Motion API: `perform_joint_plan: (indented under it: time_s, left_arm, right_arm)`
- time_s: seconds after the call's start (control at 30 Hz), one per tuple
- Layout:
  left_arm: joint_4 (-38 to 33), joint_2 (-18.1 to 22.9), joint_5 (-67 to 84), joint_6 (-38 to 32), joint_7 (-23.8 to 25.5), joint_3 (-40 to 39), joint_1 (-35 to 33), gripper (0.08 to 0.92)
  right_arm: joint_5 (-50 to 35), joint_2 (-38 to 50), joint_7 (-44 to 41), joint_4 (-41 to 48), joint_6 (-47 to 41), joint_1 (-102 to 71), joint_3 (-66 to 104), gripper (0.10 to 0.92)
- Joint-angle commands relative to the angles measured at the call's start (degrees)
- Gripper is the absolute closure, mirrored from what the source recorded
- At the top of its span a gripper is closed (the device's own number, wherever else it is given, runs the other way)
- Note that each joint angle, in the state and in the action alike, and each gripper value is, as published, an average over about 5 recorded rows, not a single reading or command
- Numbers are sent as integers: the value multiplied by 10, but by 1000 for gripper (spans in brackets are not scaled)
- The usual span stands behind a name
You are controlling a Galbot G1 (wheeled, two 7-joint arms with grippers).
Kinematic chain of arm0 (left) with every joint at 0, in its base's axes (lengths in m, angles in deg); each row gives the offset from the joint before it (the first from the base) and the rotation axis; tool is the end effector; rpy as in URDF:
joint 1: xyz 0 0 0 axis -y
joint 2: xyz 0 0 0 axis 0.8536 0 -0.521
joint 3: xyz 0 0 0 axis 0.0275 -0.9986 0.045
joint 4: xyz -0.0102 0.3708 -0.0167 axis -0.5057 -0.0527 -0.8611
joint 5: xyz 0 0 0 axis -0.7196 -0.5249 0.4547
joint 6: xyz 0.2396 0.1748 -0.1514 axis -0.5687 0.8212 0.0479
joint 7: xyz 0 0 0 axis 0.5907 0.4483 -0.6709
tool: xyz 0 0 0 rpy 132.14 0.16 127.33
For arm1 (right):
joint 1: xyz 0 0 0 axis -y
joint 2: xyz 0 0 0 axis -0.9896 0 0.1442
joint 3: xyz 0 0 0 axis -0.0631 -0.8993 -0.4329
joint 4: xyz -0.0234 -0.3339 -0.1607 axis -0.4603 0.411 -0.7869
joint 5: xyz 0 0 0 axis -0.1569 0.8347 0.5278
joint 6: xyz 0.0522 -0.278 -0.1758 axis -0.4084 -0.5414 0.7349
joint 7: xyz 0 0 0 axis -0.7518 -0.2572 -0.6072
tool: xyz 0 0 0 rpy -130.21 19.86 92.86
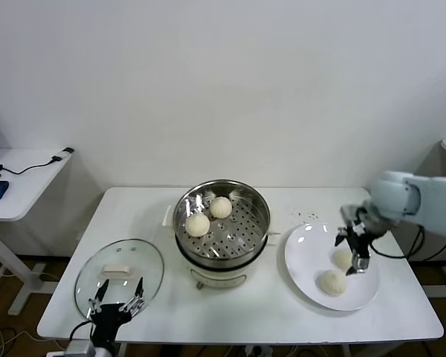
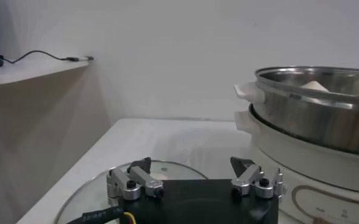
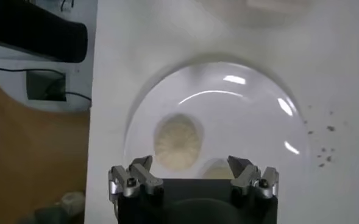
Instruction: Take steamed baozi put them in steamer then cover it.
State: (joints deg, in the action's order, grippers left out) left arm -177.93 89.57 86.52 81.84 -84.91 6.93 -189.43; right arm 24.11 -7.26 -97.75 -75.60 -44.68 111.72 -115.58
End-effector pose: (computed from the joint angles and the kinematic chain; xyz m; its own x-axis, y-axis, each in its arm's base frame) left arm 0.0836 0.0522 -0.3420 -0.9510 -0.0657 0.3021 -0.0728 0.9973 -0.0120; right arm 0.4432 -0.1838 -0.1387 -0.0285 -0.0648 0.9975 -0.9996 -0.0006 -0.0286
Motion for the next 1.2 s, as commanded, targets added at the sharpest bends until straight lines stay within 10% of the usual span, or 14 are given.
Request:
perform_joint_plan:
  time_s: [0.03, 0.67, 1.2]
  left_arm:
    - [2, 0, 0, 0, 0, 0, -1, 177]
    - [10, 1, -9, 1, 0, -3, 3, 177]
    - [7, 2, -12, 1, -3, -5, -3, 177]
  right_arm:
    - [43, 34, 35, 21, -24, -158, 95, 203]
    - [61, 0, 57, 68, -41, -238, 173, 209]
    - [78, 1, 16, 45, -5, -157, 155, 412]
